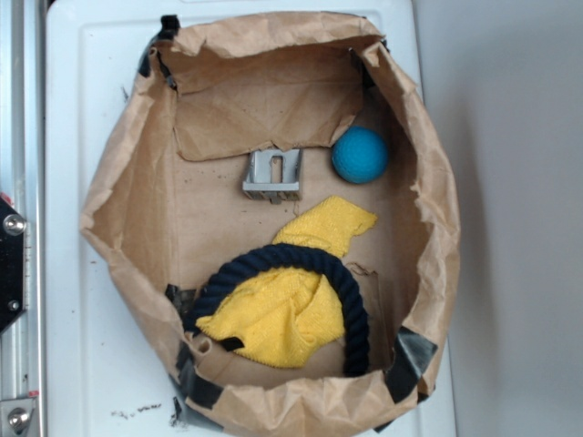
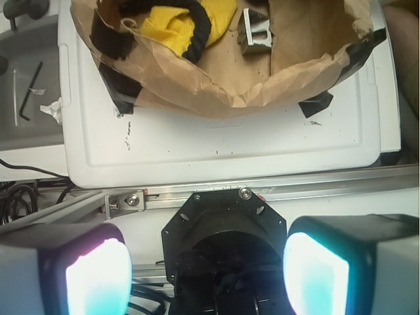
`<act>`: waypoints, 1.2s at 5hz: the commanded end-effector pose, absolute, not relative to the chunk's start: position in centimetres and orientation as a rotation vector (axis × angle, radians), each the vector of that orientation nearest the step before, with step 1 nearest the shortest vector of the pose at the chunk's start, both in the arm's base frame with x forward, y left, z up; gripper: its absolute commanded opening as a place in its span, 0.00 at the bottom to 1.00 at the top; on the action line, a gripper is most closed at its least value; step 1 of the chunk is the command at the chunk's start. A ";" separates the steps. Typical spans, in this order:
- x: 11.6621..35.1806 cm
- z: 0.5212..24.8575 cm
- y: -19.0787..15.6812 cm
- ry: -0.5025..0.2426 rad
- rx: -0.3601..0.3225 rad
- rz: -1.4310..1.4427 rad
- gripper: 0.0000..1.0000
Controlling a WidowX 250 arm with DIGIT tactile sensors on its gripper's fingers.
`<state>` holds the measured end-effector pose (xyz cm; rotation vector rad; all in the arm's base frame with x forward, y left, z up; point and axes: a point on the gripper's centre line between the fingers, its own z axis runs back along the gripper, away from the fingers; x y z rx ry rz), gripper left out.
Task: Grab the blue ball.
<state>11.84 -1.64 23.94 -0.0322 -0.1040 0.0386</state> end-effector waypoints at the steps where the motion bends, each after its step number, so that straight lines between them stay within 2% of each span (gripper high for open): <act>1: 19.3 22.6 0.5 -0.131 0.009 0.173 1.00; 2: 22.5 21.5 2.6 -0.196 0.000 0.156 1.00; 3: 24.2 20.4 4.2 -0.295 0.029 0.082 1.00; 4: 26.6 18.0 5.3 -0.361 0.049 -0.023 1.00; 5: 28.5 16.5 4.8 -0.377 0.026 -0.085 1.00; 6: 30.6 15.4 4.7 -0.376 0.052 -0.085 1.00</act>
